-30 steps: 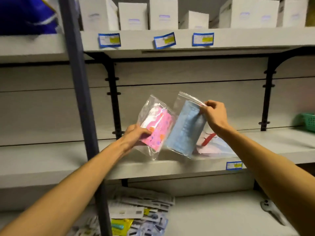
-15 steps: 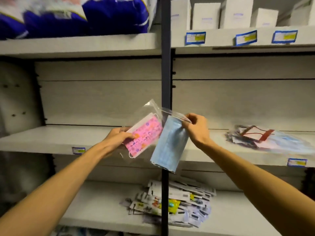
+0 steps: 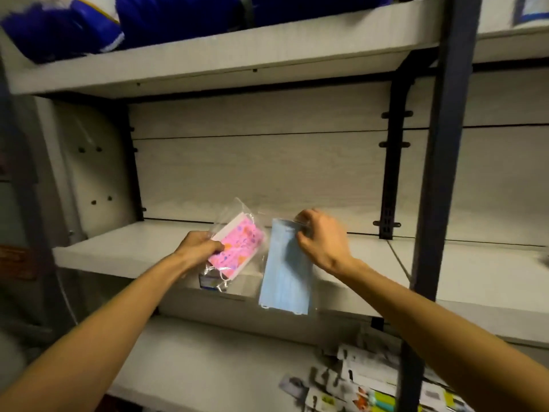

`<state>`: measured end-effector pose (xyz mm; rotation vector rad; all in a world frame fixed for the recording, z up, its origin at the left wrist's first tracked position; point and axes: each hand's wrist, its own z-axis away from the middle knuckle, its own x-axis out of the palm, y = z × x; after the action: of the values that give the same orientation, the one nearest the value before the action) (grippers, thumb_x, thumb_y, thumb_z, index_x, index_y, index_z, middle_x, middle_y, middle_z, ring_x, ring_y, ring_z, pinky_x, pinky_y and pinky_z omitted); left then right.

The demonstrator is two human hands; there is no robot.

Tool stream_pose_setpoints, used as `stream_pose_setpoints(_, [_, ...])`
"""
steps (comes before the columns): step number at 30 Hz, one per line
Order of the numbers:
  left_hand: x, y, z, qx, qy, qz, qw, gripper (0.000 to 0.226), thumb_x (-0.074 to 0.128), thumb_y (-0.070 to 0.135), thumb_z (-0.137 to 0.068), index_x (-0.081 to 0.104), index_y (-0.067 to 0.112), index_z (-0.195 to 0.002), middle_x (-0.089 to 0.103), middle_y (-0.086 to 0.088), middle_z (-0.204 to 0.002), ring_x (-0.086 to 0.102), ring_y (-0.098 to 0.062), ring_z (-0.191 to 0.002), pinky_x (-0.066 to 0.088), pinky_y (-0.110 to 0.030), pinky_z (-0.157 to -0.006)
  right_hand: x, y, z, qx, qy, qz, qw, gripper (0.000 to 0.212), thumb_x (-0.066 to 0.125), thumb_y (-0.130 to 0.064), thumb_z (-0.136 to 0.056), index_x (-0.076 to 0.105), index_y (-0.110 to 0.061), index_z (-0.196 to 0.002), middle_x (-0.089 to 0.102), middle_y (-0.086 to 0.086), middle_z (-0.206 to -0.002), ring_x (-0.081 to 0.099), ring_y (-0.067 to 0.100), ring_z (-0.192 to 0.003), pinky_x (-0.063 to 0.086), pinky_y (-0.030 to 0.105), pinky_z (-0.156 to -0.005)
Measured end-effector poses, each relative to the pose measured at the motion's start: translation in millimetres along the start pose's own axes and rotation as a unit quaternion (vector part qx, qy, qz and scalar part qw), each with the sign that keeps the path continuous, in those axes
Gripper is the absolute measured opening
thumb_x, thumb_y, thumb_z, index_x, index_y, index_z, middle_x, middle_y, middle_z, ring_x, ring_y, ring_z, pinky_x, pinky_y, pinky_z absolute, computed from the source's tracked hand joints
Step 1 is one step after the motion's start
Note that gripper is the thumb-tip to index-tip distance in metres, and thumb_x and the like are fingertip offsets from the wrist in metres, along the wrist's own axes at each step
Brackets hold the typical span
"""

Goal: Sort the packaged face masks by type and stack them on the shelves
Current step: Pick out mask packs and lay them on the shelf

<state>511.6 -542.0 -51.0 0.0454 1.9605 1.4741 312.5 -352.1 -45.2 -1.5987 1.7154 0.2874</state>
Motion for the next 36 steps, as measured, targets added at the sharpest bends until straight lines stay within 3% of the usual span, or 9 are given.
stream_pose_setpoints(2, [-14, -5, -28, 0.002, 0.013, -0.032, 0.999, 0.015, 0.068, 0.007, -0.091, 0.070, 0.002, -0.105, 0.074, -0.016, -0.099, 0.072, -0.028, -0.088, 0.060, -0.038, -0.081, 26, 2, -29, 0.022, -0.032, 0.002, 0.999, 0.025, 0.063, -0.018, -0.084, 0.068, -0.014, -0.109, 0.071, 0.009, -0.110, 0.065, 0.033, -0.099, 0.051, 0.036, -0.079])
stream_pose_setpoints(5, [-30, -20, -60, 0.016, -0.001, -0.147, 0.989, 0.021, 0.070, 0.020, -0.092, 0.069, 0.011, -0.110, 0.073, -0.011, -0.106, 0.070, -0.024, -0.093, 0.058, -0.038, -0.085, 65, 7, -62, 0.060, -0.056, -0.006, 0.997, 0.027, 0.064, -0.020, -0.087, 0.068, -0.016, -0.113, 0.073, 0.009, -0.113, 0.066, 0.032, -0.103, 0.052, 0.036, -0.082])
stream_pose_setpoints(11, [-48, -60, -104, 0.147, 0.043, -0.466, 0.871, 0.086, 0.075, 0.034, -0.084, 0.029, 0.016, -0.155, 0.035, -0.008, -0.157, 0.041, -0.028, -0.139, 0.040, -0.038, -0.111, 132, 7, -94, 0.123, -0.119, 0.101, 0.980, 0.048, 0.066, -0.033, -0.089, 0.055, -0.017, -0.133, 0.055, 0.011, -0.134, 0.052, 0.033, -0.122, 0.044, 0.042, -0.102])
stream_pose_setpoints(15, [-41, -70, -127, 0.253, -0.065, -0.400, 0.879, 0.055, 0.067, 0.031, -0.091, 0.049, 0.028, -0.143, 0.052, 0.005, -0.147, 0.052, -0.018, -0.131, 0.046, -0.035, -0.106, 141, 1, -98, 0.082, -0.129, 0.092, 0.984, 0.043, 0.064, -0.035, -0.091, 0.057, -0.020, -0.131, 0.058, 0.006, -0.131, 0.055, 0.029, -0.119, 0.043, 0.036, -0.095])
stream_pose_setpoints(19, [-41, -79, -150, 0.264, -0.130, -0.368, 0.882, 0.032, 0.062, 0.034, -0.096, 0.066, 0.031, -0.128, 0.067, 0.009, -0.130, 0.061, -0.012, -0.115, 0.052, -0.034, -0.097, 148, -22, -86, 0.044, -0.208, 0.118, 0.970, 0.025, 0.061, -0.045, -0.089, 0.070, -0.027, -0.104, 0.073, 0.000, -0.104, 0.067, 0.024, -0.092, 0.056, 0.037, -0.080])
stream_pose_setpoints(25, [-59, -98, -190, 0.285, -0.153, -0.420, 0.848, 0.048, 0.042, 0.053, -0.100, 0.055, 0.033, -0.142, 0.059, 0.005, -0.142, 0.058, -0.019, -0.121, 0.051, -0.040, -0.097, 183, -56, -90, 0.098, -0.255, 0.124, 0.954, 0.036, 0.050, -0.052, -0.096, 0.070, -0.022, -0.103, 0.071, 0.003, -0.097, 0.066, 0.022, -0.084, 0.058, 0.042, -0.080])
stream_pose_setpoints(30, [-88, -135, -214, 0.246, -0.174, -0.442, 0.845, 0.067, 0.019, 0.064, -0.101, 0.028, 0.031, -0.158, 0.035, 0.001, -0.162, 0.038, -0.023, -0.144, 0.035, -0.043, -0.114, 229, -77, -100, 0.123, -0.260, 0.107, 0.952, 0.041, 0.041, -0.043, -0.102, 0.061, -0.013, -0.120, 0.059, 0.011, -0.132, 0.055, 0.029, -0.117, 0.045, 0.041, -0.101])
stream_pose_setpoints(33, [-110, -152, -222, 0.203, -0.174, -0.451, 0.851, 0.080, 0.015, 0.072, -0.098, 0.012, 0.025, -0.162, 0.016, 0.001, -0.169, 0.021, -0.023, -0.153, 0.022, -0.043, -0.121, 247, -89, -112, 0.138, -0.269, 0.118, 0.946, 0.043, 0.038, -0.043, -0.102, 0.060, -0.012, -0.123, 0.056, 0.011, -0.136, 0.051, 0.030, -0.122, 0.041, 0.041, -0.105])
stream_pose_setpoints(36, [-130, -163, -225, 0.188, -0.161, -0.456, 0.855, 0.083, 0.020, 0.073, -0.097, 0.014, 0.022, -0.162, 0.019, -0.002, -0.169, 0.025, -0.027, -0.151, 0.026, -0.044, -0.120, 265, -104, -118, 0.141, -0.276, 0.135, 0.941, 0.045, 0.034, -0.045, -0.103, 0.058, -0.014, -0.125, 0.053, 0.009, -0.140, 0.044, 0.030, -0.130, 0.030, 0.046, -0.114])
